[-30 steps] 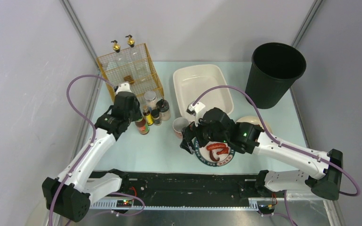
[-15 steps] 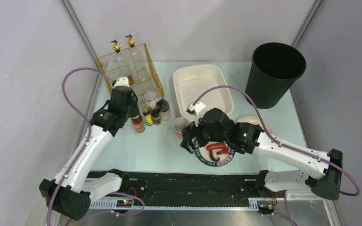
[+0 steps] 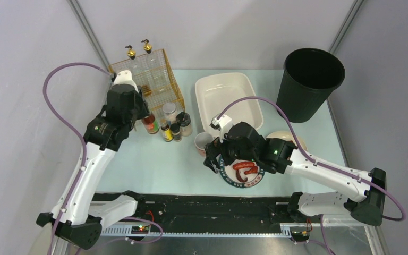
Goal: Clear the kitchen counter
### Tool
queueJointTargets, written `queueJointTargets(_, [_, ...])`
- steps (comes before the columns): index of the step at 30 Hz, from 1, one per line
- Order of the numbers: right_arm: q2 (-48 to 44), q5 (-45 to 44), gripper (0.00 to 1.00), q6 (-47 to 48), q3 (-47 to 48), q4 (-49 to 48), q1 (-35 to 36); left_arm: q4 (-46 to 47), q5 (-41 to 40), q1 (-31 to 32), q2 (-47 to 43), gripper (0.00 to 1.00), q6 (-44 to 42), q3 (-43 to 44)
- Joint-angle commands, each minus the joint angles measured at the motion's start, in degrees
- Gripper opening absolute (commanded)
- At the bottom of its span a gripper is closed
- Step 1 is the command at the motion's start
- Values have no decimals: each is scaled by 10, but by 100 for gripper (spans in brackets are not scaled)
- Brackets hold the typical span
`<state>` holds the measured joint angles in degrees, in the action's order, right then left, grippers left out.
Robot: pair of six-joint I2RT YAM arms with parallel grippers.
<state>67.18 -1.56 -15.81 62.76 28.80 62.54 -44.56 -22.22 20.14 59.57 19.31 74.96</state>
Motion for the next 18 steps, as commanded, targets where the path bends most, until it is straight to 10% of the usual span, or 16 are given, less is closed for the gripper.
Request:
queueJointTargets(1, [-5, -13, 98, 11, 22, -18, 4, 44, -17, 4, -8, 0, -24, 78])
queueJointTargets(18, [-24, -11, 98, 9, 22, -16, 4, 47, -48, 3, 212, 0, -63, 349])
